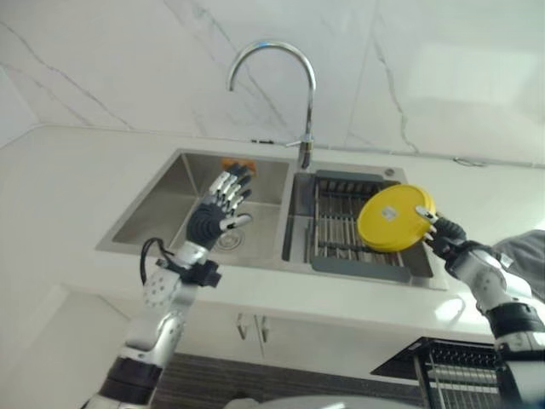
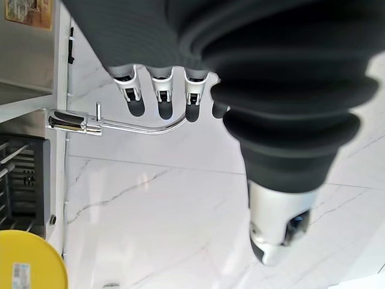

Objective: Place the dishes in the dishwasher.

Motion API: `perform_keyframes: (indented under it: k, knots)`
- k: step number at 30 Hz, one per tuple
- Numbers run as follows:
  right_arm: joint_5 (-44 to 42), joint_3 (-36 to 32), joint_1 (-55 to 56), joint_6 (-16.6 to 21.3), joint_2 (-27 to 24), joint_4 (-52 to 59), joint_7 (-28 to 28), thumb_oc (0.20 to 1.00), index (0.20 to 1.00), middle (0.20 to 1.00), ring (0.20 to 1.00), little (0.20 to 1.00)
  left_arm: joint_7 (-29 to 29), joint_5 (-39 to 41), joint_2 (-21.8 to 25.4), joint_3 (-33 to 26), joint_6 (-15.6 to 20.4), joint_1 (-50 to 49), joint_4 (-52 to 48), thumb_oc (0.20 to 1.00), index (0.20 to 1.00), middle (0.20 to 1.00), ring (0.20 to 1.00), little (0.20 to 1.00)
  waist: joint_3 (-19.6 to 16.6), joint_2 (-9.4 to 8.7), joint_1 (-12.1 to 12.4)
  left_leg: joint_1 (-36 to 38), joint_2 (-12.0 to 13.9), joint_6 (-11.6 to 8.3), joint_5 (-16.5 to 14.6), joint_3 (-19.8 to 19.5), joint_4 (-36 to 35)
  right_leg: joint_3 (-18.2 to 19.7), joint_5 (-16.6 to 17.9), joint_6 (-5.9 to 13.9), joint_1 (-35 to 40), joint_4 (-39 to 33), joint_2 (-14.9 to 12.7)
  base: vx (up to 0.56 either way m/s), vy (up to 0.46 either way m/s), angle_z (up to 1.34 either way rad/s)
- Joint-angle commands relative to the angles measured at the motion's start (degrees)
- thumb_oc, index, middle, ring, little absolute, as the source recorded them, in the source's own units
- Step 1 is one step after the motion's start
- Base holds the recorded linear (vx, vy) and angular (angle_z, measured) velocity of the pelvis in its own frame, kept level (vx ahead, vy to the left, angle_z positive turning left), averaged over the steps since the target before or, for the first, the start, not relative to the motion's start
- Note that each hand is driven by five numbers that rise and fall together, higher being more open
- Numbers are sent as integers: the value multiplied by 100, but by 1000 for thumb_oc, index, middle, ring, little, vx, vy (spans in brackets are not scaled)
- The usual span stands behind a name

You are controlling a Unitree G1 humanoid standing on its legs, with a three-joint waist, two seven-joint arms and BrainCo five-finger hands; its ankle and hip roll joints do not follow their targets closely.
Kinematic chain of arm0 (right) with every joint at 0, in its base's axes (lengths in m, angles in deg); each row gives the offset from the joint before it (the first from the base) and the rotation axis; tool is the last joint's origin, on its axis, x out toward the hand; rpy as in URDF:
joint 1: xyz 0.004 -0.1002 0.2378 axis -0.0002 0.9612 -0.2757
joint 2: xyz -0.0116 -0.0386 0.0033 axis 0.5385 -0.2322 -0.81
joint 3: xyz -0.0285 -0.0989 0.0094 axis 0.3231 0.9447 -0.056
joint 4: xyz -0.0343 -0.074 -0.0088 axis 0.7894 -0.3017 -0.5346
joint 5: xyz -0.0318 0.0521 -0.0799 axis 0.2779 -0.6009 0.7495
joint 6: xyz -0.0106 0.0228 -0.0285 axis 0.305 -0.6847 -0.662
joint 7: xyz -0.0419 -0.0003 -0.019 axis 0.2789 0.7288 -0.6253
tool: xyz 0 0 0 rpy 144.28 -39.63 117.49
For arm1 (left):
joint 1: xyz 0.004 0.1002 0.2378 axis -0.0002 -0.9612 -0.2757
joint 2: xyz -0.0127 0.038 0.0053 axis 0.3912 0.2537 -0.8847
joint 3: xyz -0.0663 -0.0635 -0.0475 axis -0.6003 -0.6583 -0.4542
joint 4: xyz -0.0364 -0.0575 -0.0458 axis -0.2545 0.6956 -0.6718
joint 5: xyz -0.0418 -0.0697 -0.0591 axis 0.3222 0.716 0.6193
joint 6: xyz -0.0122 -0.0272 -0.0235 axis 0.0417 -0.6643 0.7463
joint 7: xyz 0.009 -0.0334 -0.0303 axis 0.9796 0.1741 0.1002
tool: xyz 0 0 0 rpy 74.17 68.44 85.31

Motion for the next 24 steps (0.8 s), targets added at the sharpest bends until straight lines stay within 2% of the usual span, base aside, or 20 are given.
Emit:
perform_keyframes:
  k: [1, 17, 24]
  knots:
    - [-155, 153, -899, 215, -437, -292, 90, 1000, 1000, 1000, 1000, 1000, 46, 232, 169, 190, 154, 462, -214, 1000, 1000, 1000, 1000, 1000, 67, 46, 266, 303, 347, -208, -538, 186, 64, -260, -420, 299, 127, 8, -343, 0, -2, 5]
    - [-206, 220, -1073, 207, -445, -549, 83, 1000, 1000, 1000, 1000, 1000, 85, 229, 212, 223, 115, 538, -205, 1000, 1000, 1000, 1000, 1000, 71, 66, 330, 281, 332, -215, -525, 139, 64, -330, -417, 315, 150, 8, -366, 0, 0, 0]
    - [-279, 257, -1235, 338, -435, -744, 49, 1000, 1000, 1000, 1000, 1000, 116, 201, 225, 232, 121, 565, -215, 1000, 1000, 1000, 1000, 1000, 61, 98, 375, 290, 324, -218, -530, 118, 64, -381, -424, 310, 177, 8, -380, -2, 0, 1]
